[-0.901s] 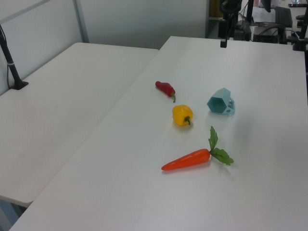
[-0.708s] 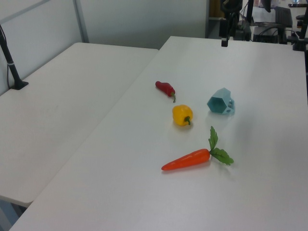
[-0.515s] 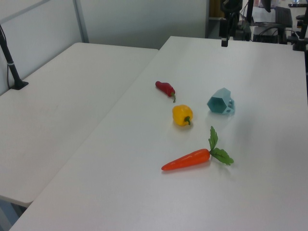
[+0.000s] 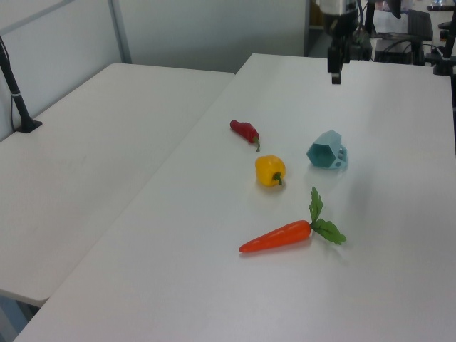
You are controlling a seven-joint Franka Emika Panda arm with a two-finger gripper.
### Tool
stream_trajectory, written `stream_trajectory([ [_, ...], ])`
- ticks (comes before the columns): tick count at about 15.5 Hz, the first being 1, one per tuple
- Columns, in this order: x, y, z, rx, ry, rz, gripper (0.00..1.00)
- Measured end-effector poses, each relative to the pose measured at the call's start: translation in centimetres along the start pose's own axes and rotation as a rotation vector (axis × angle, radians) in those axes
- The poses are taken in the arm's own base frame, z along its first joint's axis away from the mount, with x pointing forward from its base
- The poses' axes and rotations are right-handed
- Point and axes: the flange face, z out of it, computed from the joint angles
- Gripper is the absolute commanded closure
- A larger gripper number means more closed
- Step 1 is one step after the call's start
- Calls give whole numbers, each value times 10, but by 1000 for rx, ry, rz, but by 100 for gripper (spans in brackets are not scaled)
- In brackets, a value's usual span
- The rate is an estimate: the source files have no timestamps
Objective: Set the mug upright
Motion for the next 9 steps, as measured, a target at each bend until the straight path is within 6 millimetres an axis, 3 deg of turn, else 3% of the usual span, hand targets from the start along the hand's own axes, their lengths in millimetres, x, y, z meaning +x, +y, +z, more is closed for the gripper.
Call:
stream_trajectory([
  [4,8,-78,63,-205,-70,1,0],
  [9,24,-126,139,-425,-86,54,0],
])
